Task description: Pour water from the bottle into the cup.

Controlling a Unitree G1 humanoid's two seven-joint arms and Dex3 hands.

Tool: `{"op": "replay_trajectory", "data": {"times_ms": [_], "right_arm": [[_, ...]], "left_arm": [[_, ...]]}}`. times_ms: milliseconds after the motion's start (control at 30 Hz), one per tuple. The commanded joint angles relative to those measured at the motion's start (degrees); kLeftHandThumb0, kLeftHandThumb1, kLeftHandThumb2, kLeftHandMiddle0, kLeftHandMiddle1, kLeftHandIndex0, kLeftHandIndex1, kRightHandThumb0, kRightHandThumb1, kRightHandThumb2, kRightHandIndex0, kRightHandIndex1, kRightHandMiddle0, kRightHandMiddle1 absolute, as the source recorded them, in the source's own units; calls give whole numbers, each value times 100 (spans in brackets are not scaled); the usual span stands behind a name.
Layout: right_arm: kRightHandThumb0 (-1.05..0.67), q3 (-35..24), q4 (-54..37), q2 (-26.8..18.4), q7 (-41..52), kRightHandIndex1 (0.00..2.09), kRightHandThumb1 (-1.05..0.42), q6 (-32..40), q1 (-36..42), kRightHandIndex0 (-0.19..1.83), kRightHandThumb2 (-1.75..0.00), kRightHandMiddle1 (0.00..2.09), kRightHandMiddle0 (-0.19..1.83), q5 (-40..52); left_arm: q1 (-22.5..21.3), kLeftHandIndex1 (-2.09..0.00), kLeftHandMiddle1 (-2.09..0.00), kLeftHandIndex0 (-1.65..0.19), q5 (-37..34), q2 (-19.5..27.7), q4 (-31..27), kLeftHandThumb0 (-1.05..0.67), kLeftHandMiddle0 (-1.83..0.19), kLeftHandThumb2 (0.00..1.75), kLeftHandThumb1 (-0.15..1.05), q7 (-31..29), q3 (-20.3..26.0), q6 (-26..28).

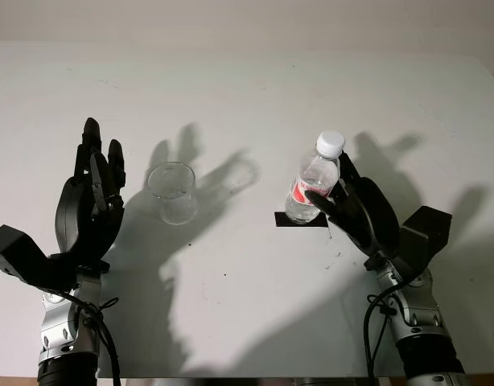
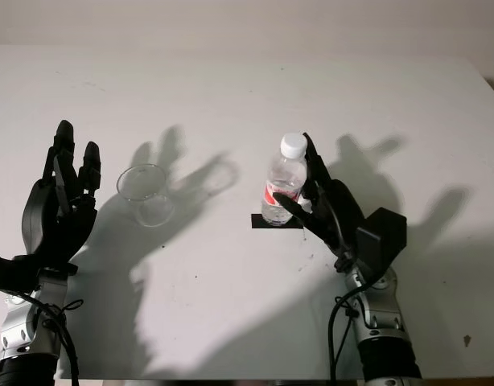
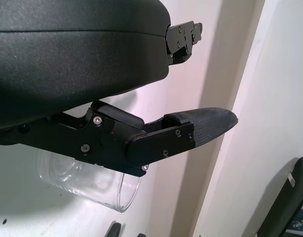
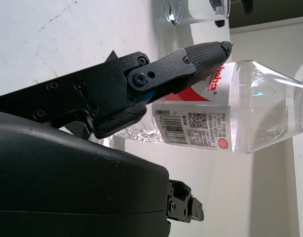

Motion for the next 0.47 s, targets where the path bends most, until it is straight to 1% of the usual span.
{"op": "replay_trajectory", "data": {"times_ms": [0, 433], "right_arm": [[-84, -1, 94, -50, 117, 0, -100, 50, 77, -19, -5, 0, -19, 23], [-86, 29, 406, -113, 663, 0, -101, -651, -21, -19, -6, 0, -19, -24]], "left_arm": [[-32, 0, 0, 19, 17, 10, 32, -72, 19, 66, 105, -7, 11, -61], [-76, 0, 0, 19, 17, 12, 95, -72, 19, 66, 105, -14, 19, -87]]}}
